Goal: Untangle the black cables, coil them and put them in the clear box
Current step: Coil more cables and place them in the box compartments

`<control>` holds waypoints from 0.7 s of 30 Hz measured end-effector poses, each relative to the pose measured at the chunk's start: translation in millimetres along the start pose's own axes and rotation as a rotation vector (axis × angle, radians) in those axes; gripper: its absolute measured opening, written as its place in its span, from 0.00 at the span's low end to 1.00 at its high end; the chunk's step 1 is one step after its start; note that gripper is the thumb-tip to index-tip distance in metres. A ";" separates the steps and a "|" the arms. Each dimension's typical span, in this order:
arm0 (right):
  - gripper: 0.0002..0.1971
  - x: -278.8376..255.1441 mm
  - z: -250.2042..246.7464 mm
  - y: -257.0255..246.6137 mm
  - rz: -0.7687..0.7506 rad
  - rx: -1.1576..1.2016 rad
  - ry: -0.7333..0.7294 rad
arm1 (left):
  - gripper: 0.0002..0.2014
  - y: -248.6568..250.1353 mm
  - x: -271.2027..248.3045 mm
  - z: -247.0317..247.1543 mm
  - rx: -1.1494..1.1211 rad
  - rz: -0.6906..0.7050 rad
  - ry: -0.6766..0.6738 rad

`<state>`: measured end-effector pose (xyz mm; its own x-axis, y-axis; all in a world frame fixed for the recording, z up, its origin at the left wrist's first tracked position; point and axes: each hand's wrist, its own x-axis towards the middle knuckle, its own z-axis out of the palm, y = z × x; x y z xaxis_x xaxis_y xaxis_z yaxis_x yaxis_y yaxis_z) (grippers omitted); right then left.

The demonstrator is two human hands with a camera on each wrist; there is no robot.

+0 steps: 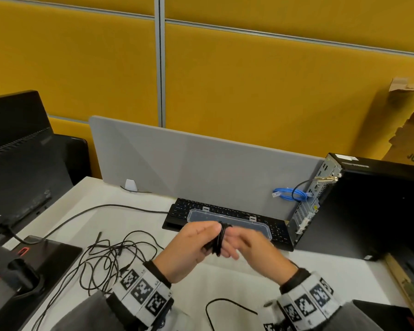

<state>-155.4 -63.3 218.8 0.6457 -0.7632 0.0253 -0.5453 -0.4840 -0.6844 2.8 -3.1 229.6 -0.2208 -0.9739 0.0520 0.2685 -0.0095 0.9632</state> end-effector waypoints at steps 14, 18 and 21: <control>0.20 -5.8 -19.3 -2.9 -0.119 -0.326 0.138 | 0.20 -14.2 -1.1 -12.4 0.260 -0.167 -0.223; 0.17 -2.5 -7.9 9.0 0.006 -0.340 -0.029 | 0.15 6.7 2.7 -6.7 0.015 0.075 -0.087; 0.18 -14.1 18.2 -4.4 0.023 -0.227 -0.294 | 0.12 6.0 14.4 -11.5 0.086 0.211 0.195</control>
<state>-152.4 -42.6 208.3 0.7399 -0.6352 -0.2214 -0.6447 -0.5757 -0.5029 12.0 -19.8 233.1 0.0175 -0.9776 0.2095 0.2075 0.2086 0.9557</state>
